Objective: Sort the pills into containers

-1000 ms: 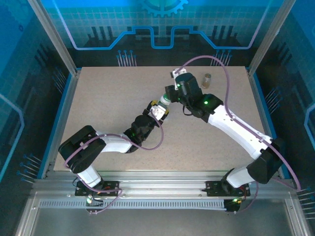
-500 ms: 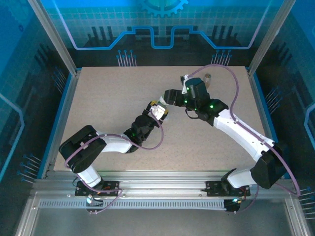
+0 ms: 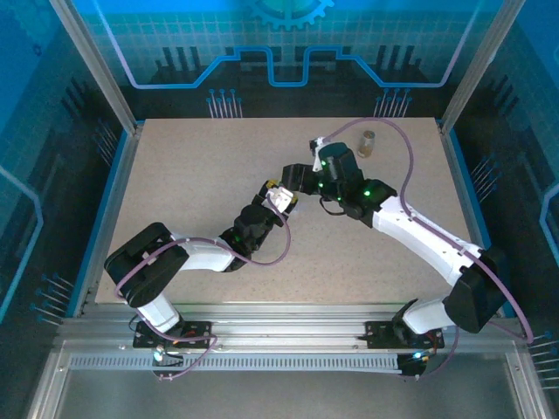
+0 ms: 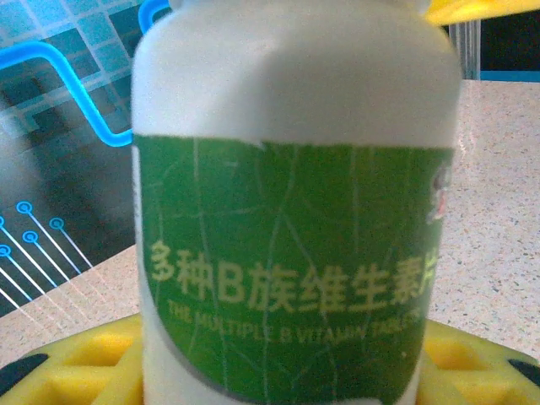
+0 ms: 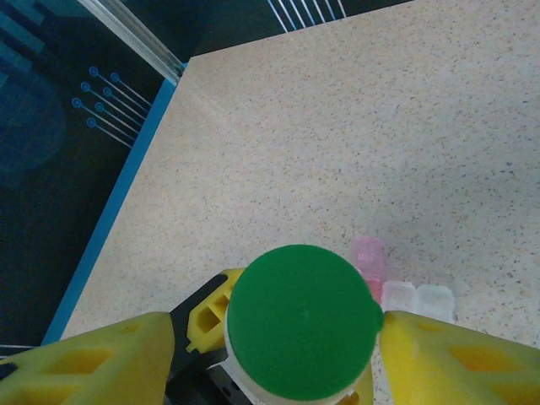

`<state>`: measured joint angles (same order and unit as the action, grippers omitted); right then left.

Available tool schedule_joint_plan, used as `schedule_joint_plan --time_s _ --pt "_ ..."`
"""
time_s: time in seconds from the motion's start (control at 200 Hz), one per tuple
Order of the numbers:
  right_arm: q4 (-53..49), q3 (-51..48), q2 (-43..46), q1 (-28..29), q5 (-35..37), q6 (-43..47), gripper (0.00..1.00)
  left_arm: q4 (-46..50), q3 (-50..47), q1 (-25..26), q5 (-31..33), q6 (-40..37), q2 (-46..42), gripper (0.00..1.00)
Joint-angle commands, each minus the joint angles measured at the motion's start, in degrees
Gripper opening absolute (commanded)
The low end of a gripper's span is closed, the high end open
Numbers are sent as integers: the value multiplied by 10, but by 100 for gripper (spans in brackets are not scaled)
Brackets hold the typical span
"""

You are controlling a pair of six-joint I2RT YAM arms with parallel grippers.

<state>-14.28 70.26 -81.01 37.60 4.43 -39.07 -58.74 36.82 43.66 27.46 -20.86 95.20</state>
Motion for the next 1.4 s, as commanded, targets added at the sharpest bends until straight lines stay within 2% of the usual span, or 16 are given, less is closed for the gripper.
schedule_joint_plan --time_s 0.0,0.225,0.47,0.62,0.78,0.976,1.101,1.126,1.156,1.181,1.306,1.396 --pt "19 -1 -6 6 11 -12 65 -10 14 -1 11 14 -15 0" --pt "40 -4 -13 6 18 -32 56 -16 13 -2 3 17 -16 0" --pt "83 -25 -26 6 4 -79 55 -28 10 -1 2 16 -15 0" --pt "85 -32 -24 10 16 -78 27 -29 10 -1 4 16 -11 0" --pt "62 -26 -16 15 54 -35 0 -31 7 -1 3 17 -7 0" --pt "29 -15 -8 19 123 44 0 -31 -1 -1 -1 17 -9 0" --pt "31 -18 1 13 119 64 0 -39 -11 -1 -12 19 -12 0" --pt "34 -19 3 10 107 56 9 -46 -14 -1 -16 19 -11 0" --pt "38 -21 8 7 95 43 24 -57 -19 -1 -22 19 -10 0" --pt "44 -24 12 3 83 31 32 -65 -23 0 -24 19 -9 0" --pt "59 -31 18 -7 32 -25 53 -112 -36 -1 -37 16 4 0" --pt "63 -30 14 -8 19 -47 61 -143 -42 -1 -49 15 12 0"
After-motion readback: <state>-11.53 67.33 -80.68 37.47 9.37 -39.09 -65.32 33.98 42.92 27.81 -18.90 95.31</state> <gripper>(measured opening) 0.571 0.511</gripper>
